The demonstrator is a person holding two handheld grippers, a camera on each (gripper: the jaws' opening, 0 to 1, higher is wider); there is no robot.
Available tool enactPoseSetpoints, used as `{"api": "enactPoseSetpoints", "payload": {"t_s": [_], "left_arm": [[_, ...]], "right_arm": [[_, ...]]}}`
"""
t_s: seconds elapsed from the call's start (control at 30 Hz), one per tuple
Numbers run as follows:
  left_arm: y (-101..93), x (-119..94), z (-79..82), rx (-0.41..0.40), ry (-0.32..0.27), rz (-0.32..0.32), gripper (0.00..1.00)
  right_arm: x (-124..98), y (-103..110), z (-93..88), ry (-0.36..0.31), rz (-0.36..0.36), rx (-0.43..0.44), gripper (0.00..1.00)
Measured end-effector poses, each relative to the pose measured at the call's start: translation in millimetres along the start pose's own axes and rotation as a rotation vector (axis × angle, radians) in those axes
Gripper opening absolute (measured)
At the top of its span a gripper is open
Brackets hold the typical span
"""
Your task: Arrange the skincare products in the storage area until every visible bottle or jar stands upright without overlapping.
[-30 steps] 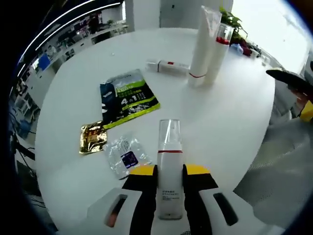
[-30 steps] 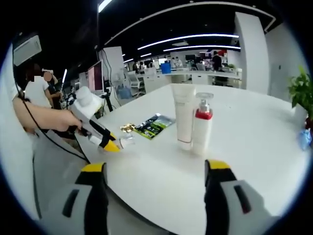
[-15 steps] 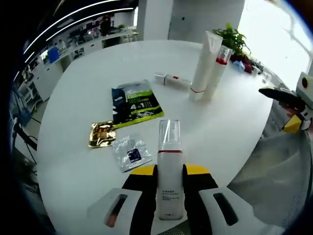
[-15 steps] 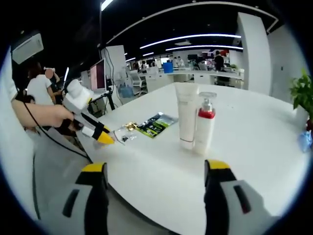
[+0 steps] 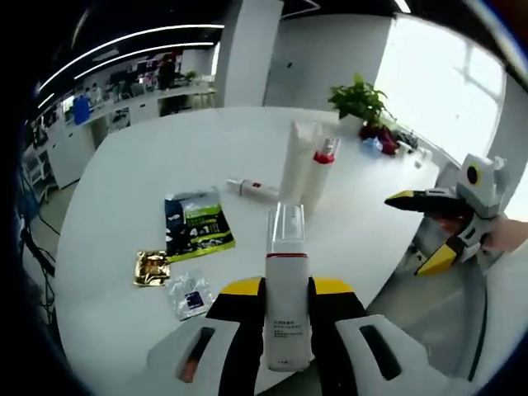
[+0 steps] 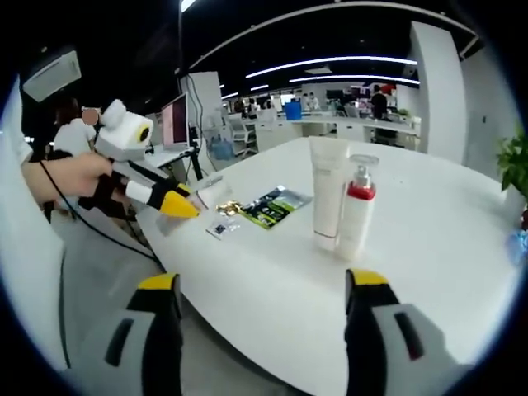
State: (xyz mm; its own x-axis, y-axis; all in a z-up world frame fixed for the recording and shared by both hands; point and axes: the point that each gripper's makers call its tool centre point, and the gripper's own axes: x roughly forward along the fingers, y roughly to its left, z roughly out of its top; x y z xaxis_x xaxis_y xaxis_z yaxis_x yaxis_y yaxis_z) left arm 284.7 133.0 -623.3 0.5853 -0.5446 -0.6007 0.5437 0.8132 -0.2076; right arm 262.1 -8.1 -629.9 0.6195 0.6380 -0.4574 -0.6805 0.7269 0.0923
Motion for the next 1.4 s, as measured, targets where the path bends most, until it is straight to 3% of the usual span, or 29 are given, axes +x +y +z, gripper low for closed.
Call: {"api": "enactPoseSetpoints", "payload": {"t_s": [0.57, 0.8, 0.9, 1.03, 1.17, 1.4], "left_arm": [[-43.7, -29, 36.3, -0.063, -0.141, -0.150, 0.17], [-63.0, -45, 58.3, -0.056, -0.214, -0.230, 0.17], [-74.6, -52, 71.2, -0.077, -0.260, -0.295, 0.17], [-84.7, -58, 80.0, -0.095, -0.299, -0.377, 0.17], [-93.0, -66, 90.4, -0.183, -0.365, -0.482, 0.17], [-106.0, -79, 100.7, -0.251, -0.420, -0.619, 0.17]], "right_arm": [[1, 9, 3.0, 0.002, 0.058, 0.001, 0.82], [-2, 12, 12.9, -0.040, 0.083, 0.070, 0.82], [-3, 16, 20.1, -0.066, 0.101, 0.110, 0.81], [-6, 25, 41.5, -0.148, 0.164, 0.204, 0.80], [-14, 28, 67.9, -0.254, 0.227, 0.318, 0.77], [-29, 41, 103.7, -0.381, 0.364, 0.428, 0.71]]}}
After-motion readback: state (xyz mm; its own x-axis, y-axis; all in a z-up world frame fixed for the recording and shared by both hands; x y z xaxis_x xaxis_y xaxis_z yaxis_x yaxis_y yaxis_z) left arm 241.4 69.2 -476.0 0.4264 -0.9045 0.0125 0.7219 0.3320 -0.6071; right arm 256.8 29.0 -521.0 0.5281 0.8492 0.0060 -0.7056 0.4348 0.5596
